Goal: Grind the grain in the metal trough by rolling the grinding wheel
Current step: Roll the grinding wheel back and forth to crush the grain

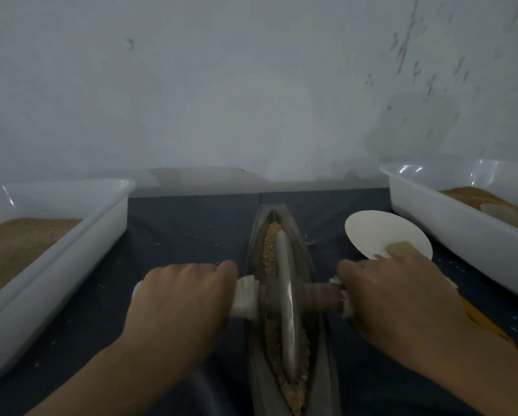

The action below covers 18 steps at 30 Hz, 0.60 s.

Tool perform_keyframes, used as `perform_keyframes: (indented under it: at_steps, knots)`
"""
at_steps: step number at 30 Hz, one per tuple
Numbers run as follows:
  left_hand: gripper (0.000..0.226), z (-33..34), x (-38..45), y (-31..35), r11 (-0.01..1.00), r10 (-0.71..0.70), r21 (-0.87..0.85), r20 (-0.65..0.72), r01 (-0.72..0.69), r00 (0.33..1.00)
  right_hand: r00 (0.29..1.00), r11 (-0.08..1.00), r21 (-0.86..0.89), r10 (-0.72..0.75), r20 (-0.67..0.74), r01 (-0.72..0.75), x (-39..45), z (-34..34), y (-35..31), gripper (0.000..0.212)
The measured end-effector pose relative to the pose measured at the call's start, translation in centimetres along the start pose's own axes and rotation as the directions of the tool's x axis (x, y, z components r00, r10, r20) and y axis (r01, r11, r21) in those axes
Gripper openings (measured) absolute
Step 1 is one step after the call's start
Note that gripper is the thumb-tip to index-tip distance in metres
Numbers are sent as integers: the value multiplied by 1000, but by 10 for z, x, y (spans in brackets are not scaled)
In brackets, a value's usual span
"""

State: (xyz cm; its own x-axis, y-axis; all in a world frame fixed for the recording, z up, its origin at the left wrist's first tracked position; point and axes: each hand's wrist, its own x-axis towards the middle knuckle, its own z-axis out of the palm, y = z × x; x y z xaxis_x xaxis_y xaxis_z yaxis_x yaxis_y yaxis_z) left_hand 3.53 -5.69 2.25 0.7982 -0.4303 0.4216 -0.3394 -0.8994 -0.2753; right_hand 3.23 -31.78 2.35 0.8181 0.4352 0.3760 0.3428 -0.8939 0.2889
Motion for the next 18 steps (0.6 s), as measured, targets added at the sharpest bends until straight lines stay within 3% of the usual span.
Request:
perform_keyframes:
  at_steps: [3,8,15,18]
  knots:
    - [42,19,16,-1,996,-83,40,13,82,996,993,996,-51,75,91,-71,23,1,2,30]
    - [30,52,62,-12,968,-252,-20,-34,251,967,995,990,-114,93,42,-88,87,19,14,14]
    - [28,31,48,-5,979,-204,-19,14,204,979,995,997,-58,63,78,-59,60,12,9,24]
    - [44,14,10,0,993,-111,-32,23,112,994,1000,998,-63,3,5,-3,19,-1,1,34]
